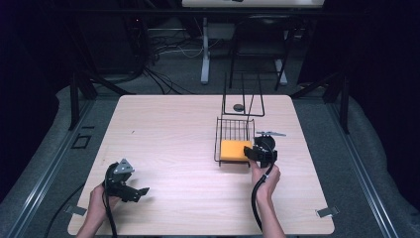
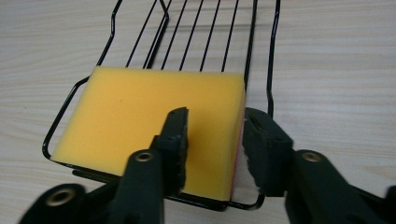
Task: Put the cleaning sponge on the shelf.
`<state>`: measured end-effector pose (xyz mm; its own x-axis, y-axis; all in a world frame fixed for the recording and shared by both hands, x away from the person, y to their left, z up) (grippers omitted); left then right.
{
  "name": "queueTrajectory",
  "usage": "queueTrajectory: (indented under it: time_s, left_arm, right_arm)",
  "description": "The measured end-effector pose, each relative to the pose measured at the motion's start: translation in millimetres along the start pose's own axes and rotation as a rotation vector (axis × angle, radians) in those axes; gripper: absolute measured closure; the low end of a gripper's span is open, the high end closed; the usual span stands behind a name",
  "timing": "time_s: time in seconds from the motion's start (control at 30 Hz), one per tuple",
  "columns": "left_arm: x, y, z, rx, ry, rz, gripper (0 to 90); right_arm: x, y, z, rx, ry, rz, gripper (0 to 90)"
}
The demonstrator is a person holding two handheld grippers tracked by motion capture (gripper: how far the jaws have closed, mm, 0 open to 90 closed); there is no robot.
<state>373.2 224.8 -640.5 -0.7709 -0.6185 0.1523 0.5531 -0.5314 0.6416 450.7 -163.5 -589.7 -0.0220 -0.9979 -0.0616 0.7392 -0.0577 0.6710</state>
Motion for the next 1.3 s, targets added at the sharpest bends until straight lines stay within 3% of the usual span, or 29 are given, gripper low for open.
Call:
queueTrajectory:
  time_s: [0.17,0.33,0.53,0.77,0.83,0.93,1.1,1.3]
  left_arm:
    - [-0.7,-0.4,0.2,0.001,-0.001,0.002,0.0]
    - [-0.2,-1.3,-0.2,-0.008,-0.005,0.003,0.0]
    - [-0.2,-1.4,-0.3,-0.014,-0.003,-0.001,0.0]
    - [-0.1,-1.4,-1.2,-0.012,0.0,0.0,0.0]
    - [0.4,-1.3,-1.6,-0.014,0.001,-0.001,0.0]
    - [1.2,-1.3,-1.1,-0.017,-0.001,-0.003,0.0]
    - [0.7,-1.2,-1.9,-0.015,0.003,0.0,0.0]
    - [1.5,-1.4,-2.3,-0.017,0.002,-0.001,0.0]
  right_arm:
    - [1.0,5.8,10.0,0.026,-0.001,0.021,41.2]
    - [3.6,7.1,18.8,0.03,0.018,0.029,33.8]
    - [8.1,8.1,42.6,0.047,0.061,0.09,21.1]
    - [15.1,8.5,74.0,0.075,0.09,0.147,14.6]
    - [19.6,6.2,90.1,0.093,0.093,0.175,13.9]
    - [24.1,-0.4,102.7,0.095,0.12,0.177,12.4]
    - [36.3,-15.1,118.4,0.086,0.109,0.205,9.2]
    - [52.4,-29.5,130.6,0.086,0.102,0.2,7.5]
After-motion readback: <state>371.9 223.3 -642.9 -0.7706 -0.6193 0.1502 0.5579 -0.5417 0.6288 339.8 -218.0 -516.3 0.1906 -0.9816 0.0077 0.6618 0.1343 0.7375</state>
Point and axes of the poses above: each handheld gripper's, and its own axes: z roughly backward along the jaws, y roughly out of its top, x roughly to its right, the point moved 10 cm from there along -z, roughly forward along the jaws, and after that the axes turned 12 degrees about -y, right-handed, at the moved point
